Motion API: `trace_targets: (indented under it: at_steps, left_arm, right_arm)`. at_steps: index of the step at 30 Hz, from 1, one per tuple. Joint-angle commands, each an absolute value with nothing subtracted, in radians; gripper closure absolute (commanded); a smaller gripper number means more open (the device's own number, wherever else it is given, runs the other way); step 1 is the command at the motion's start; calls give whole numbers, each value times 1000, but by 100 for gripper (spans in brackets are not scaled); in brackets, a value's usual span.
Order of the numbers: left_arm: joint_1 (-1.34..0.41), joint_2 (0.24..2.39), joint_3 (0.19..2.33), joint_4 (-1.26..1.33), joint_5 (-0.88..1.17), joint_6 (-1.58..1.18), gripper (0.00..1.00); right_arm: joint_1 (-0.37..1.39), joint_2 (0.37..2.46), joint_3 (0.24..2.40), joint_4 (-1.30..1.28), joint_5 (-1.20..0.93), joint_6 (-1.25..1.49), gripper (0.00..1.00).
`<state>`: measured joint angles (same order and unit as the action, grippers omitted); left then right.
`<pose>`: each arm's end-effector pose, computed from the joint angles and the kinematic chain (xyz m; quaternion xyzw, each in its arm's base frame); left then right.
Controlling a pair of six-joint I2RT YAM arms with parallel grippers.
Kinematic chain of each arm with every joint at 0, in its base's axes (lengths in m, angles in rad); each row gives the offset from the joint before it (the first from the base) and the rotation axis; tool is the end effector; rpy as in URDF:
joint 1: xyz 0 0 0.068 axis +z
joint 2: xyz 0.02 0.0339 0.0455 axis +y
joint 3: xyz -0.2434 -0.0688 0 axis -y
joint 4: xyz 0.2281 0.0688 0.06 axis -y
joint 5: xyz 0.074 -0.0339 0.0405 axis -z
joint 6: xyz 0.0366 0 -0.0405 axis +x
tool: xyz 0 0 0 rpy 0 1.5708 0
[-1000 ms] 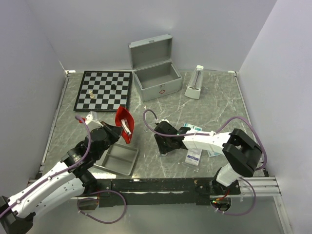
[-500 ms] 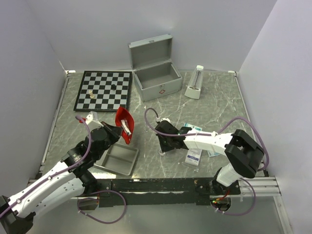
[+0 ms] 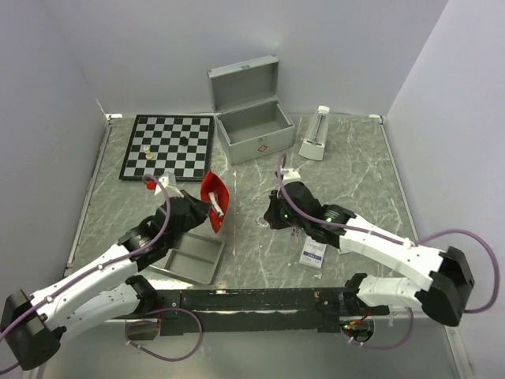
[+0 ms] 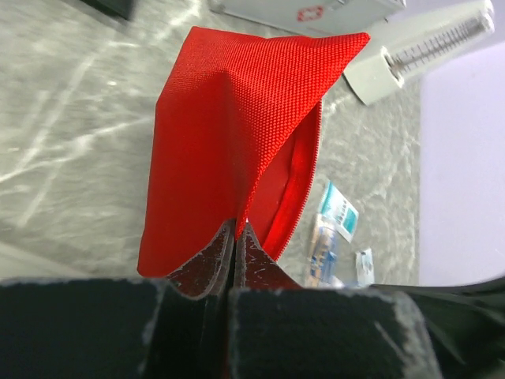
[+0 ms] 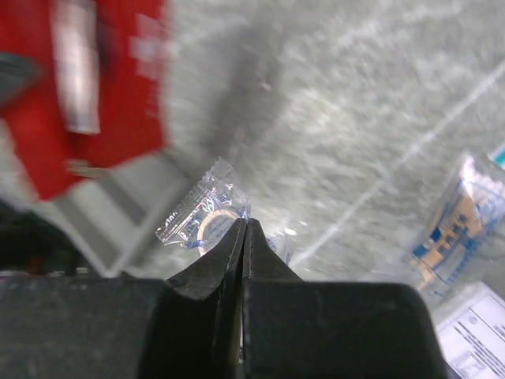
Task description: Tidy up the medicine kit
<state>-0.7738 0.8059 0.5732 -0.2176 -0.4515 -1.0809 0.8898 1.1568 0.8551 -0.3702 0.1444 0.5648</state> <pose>0.1424 -0.1168 0.2483 -0.2438 0.7977 -0.3006 0.4624 0.1577 0.1862 0.2572 -0.1144 0.8916 0.2396 0.3669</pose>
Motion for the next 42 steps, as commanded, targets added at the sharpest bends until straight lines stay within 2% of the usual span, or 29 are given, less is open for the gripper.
trace_targets:
  at_steps: [1, 6, 14, 27, 32, 38, 42]
  left_arm:
    - [-772, 859, 646, -80, -355, -1057, 99]
    - [-773, 913, 664, -8, -241, -1029, 99]
    - [-793, 974, 695, -8, -170, -1038, 99]
    - [-834, 948, 672, 61, -153, -1022, 99]
    - [-844, 919, 652, 74, -155, -1019, 99]
    - [-847, 897, 635, 84, -160, -1012, 99]
    - [-848, 903, 641, 63, -181, -1012, 99]
  right_arm:
    - [887, 1082, 922, -296, 97, 563, 100]
    - [885, 1098, 965, -241, 71, 560, 100]
    - [885, 1172, 991, -95, 49, 603, 100]
    - [867, 1390, 1199, -285, 228, 655, 100]
    - [867, 1440, 1230, -336, 301, 627, 100]
    - [867, 1444, 1215, -316, 290, 583, 100]
    - [871, 1393, 1186, -273, 252, 552, 72]
